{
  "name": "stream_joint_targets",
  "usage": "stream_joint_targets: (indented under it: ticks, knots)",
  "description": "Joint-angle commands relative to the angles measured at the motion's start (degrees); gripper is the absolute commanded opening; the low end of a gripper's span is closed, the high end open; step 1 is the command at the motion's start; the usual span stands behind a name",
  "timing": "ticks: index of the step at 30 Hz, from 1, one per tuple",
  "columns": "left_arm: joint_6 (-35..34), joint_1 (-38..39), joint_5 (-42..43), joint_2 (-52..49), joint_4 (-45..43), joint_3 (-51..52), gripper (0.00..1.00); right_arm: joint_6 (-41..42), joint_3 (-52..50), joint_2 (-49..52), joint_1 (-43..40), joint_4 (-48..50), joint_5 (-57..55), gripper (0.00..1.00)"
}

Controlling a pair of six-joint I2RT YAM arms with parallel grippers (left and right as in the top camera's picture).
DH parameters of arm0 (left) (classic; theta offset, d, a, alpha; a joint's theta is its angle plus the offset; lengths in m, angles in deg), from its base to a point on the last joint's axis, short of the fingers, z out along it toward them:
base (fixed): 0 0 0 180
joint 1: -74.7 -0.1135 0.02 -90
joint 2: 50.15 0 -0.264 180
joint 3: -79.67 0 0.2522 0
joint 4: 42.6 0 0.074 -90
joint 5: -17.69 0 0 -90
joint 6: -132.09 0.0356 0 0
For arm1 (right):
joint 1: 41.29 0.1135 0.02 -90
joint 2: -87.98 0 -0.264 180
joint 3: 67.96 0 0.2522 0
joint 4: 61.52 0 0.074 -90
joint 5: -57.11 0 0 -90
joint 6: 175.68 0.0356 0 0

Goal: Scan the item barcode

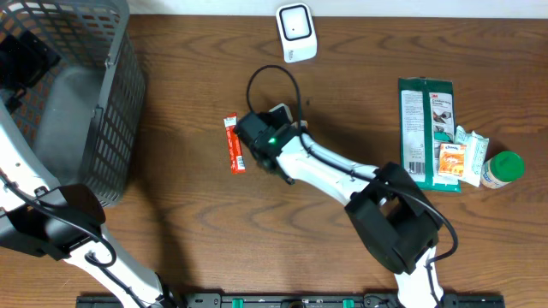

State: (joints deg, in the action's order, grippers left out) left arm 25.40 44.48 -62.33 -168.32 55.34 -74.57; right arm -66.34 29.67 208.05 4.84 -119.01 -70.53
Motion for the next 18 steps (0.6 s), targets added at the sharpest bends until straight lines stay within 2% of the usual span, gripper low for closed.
stream_joint_targets:
  ticks: [1, 8, 15, 18]
  knots:
    - [-0.1, 0.0, -0.1, 1.3, 0.2, -1.0, 0.98, 1.2, -0.3, 1.1, 2.5, 0.2, -10.4, 0.01]
    - [-0.1, 0.0, -0.1, 1.3, 0.2, -1.0, 0.98, 1.2, -0.3, 1.1, 4.9, 0.2, -10.7, 0.02]
    - [-0.1, 0.0, -0.1, 1.3, 0.2, -1.0, 0.98, 1.2, -0.3, 1.1, 5.0, 0.8, 0.5, 0.11]
    - [-0.1, 0.0, -0.1, 1.3, 0.2, -1.0, 0.98, 1.2, -0.3, 1.1, 5.0, 0.9, 0.7, 0.26]
